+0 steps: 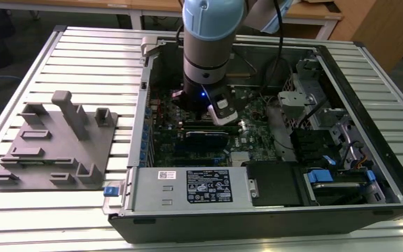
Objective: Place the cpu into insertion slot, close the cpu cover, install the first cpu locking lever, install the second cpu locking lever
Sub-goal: 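Install the second cpu locking lever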
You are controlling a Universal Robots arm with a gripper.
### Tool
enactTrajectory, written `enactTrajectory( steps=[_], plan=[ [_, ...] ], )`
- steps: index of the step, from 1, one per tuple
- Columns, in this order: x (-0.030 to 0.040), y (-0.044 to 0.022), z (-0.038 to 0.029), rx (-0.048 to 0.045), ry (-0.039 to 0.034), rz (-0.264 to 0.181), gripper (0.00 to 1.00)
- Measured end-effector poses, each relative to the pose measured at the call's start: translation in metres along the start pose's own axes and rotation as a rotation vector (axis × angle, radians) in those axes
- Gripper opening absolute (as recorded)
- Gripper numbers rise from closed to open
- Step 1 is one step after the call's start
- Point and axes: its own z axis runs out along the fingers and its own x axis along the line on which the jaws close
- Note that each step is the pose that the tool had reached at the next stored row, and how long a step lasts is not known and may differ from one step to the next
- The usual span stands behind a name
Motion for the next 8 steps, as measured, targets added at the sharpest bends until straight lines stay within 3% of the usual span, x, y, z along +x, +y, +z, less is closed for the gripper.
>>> enactTrajectory(
  steps=[8],
  plan=[
    [0.0025,-0.0059,0.002,-0.0467,0.0024,0.001,0.1]
  ],
)
